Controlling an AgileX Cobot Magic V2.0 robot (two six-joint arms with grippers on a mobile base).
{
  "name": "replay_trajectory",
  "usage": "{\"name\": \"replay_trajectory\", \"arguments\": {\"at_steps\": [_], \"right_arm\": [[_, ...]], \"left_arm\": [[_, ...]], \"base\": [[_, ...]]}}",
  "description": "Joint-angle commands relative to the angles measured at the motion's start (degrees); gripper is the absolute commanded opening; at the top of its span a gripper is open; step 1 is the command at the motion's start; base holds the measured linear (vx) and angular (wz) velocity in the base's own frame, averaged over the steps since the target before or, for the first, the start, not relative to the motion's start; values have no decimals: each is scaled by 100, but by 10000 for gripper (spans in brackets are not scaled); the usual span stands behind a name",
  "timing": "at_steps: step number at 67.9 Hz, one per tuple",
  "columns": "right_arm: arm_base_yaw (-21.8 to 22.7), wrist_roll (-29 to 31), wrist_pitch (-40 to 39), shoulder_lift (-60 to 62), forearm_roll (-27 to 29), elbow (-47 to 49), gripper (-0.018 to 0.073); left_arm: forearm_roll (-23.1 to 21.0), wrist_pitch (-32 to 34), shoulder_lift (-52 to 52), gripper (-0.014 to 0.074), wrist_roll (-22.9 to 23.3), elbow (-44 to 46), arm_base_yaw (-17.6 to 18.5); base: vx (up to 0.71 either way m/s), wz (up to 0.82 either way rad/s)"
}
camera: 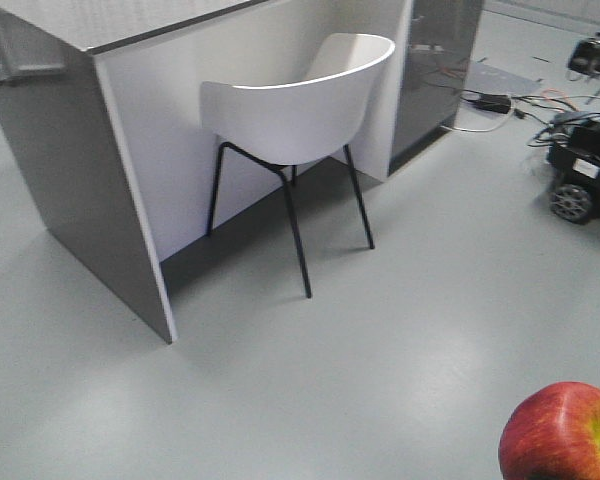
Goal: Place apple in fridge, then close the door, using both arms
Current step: 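Drive the base away from the counter holding the apple in the right gripper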
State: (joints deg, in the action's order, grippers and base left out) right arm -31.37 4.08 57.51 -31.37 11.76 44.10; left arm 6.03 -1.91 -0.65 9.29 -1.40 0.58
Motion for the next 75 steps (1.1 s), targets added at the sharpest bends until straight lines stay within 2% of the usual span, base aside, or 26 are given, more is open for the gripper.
{"name": "replay_trajectory", "arguments": {"at_steps": [1,75], "right_arm": [[-17,0,-377,-19,72,150,212],[-17,0,-377,-19,72,150,212]], "left_arm": [[-25,439,-89,-6,46,-164,5],[-25,439,-89,-6,46,-164,5]], "base": [[3,35],[6,38]]}}
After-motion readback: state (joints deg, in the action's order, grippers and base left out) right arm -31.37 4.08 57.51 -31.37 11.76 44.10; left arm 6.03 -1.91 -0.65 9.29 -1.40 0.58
